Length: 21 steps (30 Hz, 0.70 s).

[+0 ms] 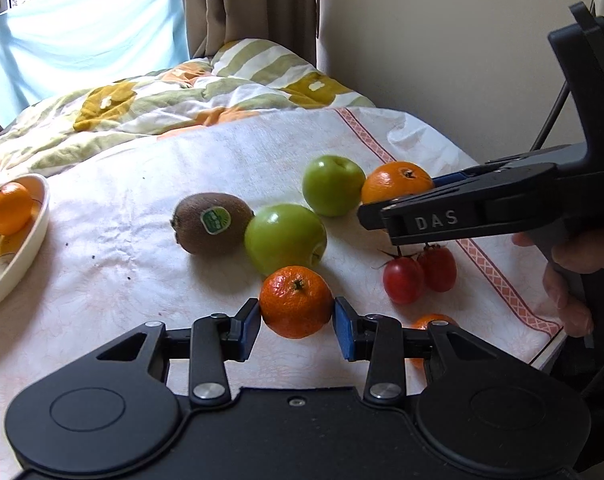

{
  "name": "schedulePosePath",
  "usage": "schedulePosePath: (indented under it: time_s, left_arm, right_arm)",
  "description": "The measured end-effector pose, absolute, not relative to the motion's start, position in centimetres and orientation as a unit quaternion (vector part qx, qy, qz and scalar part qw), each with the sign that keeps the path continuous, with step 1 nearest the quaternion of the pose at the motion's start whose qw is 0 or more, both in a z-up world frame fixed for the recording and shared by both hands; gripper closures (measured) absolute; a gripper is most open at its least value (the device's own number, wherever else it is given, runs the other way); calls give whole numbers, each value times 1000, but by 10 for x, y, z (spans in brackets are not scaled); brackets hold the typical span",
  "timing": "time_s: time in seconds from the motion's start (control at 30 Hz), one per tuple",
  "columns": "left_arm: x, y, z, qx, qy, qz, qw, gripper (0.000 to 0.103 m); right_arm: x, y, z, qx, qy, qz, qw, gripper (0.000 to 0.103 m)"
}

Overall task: Organize fruits
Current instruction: 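Grasp a tangerine with the left tool while the right tool grasps an orange, then carry both fruits to the duck bowl and release them inside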

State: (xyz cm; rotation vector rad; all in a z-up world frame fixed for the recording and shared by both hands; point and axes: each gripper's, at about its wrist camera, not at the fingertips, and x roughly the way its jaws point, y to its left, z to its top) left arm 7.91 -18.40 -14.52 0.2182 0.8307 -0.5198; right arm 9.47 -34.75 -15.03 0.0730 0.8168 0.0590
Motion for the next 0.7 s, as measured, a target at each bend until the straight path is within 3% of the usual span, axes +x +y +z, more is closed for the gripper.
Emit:
schedulePosePath:
  time_s: [0.43,0.7]
  left_arm:
    - [80,-134,-84,83,360,-207,906,60]
    - [102,-62,-59,80,348,-147,922,60]
  right_arm:
    - [91,-303,-78,51,374,60,924,28]
    - [118,-239,-46,52,359,98,927,28]
